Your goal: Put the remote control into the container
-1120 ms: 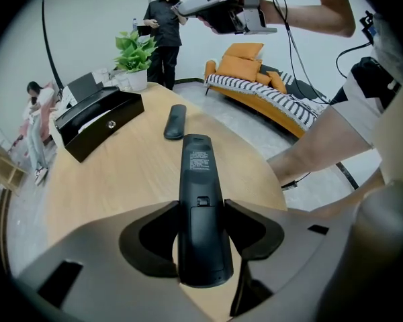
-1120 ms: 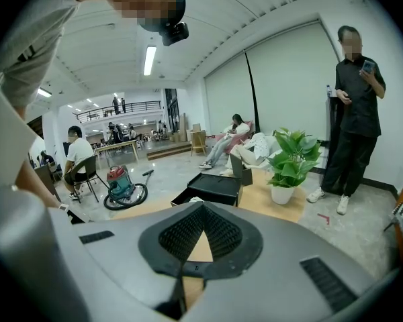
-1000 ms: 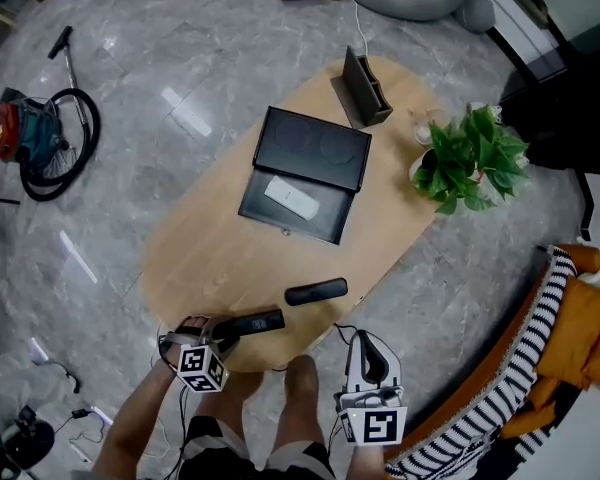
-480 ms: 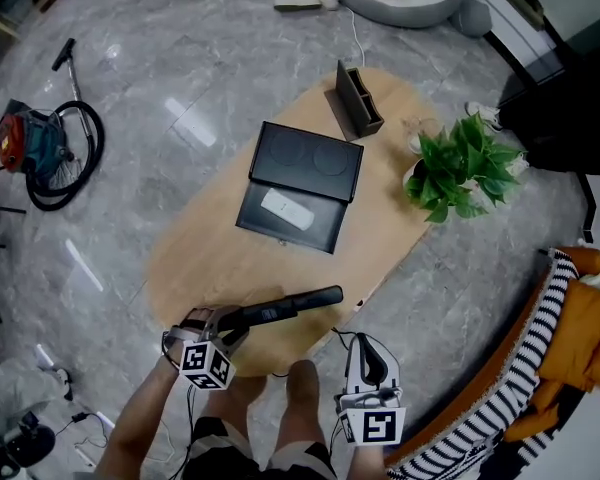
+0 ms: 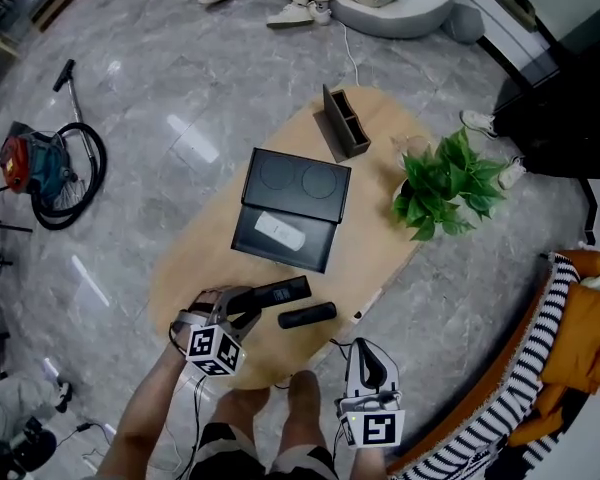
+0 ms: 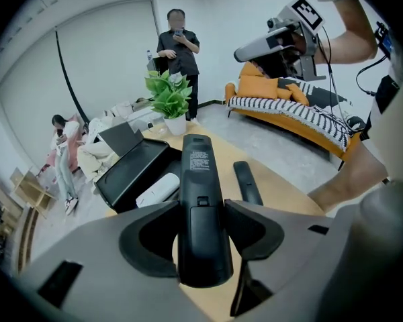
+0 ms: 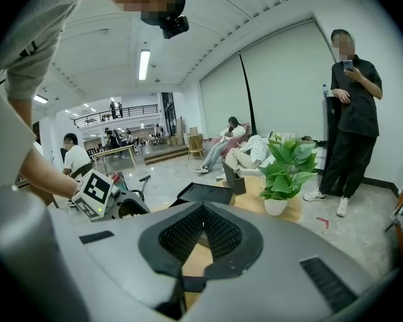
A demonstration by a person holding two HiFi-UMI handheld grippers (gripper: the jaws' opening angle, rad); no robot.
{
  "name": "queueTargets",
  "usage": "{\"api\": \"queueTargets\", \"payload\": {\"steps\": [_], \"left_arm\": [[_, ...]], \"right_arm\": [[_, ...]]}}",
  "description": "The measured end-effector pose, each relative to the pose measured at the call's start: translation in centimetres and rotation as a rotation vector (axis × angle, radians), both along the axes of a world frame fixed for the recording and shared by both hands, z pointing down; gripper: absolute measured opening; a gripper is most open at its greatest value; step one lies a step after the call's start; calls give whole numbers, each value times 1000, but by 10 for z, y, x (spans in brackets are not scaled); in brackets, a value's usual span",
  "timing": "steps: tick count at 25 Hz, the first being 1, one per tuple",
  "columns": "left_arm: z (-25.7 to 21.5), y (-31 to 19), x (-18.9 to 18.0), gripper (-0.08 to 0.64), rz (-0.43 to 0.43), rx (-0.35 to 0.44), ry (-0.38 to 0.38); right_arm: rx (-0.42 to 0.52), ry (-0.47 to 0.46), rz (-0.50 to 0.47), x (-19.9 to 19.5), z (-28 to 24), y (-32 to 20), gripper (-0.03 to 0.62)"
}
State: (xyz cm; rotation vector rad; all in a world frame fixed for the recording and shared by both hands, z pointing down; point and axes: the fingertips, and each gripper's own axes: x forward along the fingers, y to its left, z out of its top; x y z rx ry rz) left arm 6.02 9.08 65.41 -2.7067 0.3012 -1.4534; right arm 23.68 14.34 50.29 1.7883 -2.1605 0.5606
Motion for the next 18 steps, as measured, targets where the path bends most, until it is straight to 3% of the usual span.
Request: {"api": "queueTargets", "payload": {"steps": [10,18], "left_arm": [[0,-63,28,219,61,42,-35],[26,-104,41,219,114,40,-101]], "right_arm": [[-19,-9,11,26,1,-28,11],[-44,-12,13,45,9,-52,11]]}}
